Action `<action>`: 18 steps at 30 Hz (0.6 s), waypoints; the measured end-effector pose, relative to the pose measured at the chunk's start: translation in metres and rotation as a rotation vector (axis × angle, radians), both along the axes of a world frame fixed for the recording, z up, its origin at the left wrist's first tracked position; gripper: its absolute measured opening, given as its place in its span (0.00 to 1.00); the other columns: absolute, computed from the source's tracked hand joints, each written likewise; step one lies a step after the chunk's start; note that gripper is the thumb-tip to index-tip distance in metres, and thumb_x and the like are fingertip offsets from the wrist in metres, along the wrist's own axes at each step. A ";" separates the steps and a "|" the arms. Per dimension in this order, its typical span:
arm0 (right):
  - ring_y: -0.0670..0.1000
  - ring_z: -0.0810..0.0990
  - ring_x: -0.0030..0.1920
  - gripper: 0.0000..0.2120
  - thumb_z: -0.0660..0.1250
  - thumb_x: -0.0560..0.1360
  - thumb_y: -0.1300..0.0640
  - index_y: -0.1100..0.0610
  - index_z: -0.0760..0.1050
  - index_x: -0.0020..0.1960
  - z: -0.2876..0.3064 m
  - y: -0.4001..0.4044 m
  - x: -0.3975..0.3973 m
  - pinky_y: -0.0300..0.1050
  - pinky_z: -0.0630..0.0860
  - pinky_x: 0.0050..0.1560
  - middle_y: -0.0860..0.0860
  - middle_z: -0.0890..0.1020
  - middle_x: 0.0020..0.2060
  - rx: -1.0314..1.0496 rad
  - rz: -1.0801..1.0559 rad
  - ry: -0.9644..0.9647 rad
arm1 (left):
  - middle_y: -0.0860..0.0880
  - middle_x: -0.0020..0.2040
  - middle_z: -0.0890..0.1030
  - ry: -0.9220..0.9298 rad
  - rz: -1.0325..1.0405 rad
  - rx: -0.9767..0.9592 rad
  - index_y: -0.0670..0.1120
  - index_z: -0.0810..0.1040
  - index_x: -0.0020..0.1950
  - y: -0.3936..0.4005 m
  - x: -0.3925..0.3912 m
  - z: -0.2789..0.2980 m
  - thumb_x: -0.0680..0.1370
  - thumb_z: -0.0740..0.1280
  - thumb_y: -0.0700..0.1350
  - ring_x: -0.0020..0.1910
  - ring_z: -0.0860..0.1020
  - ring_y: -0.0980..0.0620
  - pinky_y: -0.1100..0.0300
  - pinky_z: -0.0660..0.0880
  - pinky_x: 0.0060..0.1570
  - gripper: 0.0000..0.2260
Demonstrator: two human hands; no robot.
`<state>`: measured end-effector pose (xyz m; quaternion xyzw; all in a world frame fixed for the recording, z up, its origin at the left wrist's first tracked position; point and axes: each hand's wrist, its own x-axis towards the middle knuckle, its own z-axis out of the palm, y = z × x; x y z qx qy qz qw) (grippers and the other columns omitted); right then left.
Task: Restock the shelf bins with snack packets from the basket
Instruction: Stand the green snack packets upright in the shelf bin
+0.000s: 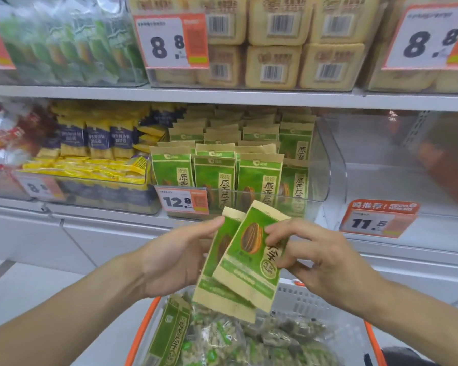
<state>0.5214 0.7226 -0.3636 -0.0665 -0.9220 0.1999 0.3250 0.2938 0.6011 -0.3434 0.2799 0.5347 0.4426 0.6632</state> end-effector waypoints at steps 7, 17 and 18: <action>0.46 0.74 0.68 0.09 0.71 0.74 0.63 0.53 0.83 0.51 0.015 -0.001 0.004 0.42 0.72 0.65 0.47 0.78 0.62 -0.034 0.024 -0.115 | 0.39 0.51 0.85 0.309 0.073 0.090 0.41 0.73 0.61 0.013 0.021 -0.005 0.69 0.79 0.49 0.47 0.84 0.41 0.46 0.80 0.47 0.26; 0.47 0.85 0.53 0.27 0.81 0.65 0.61 0.50 0.76 0.61 0.045 0.005 0.024 0.42 0.80 0.52 0.47 0.85 0.53 -0.790 0.052 -0.400 | 0.52 0.60 0.83 0.554 -0.174 0.399 0.53 0.75 0.66 0.008 0.040 0.004 0.73 0.75 0.46 0.56 0.83 0.50 0.48 0.80 0.57 0.22; 0.48 0.85 0.51 0.24 0.81 0.65 0.62 0.52 0.78 0.58 0.047 0.003 0.023 0.44 0.81 0.50 0.48 0.86 0.50 -0.759 0.038 -0.390 | 0.53 0.60 0.83 0.576 -0.178 0.428 0.54 0.75 0.67 0.009 0.043 0.006 0.73 0.74 0.47 0.57 0.82 0.52 0.50 0.79 0.57 0.22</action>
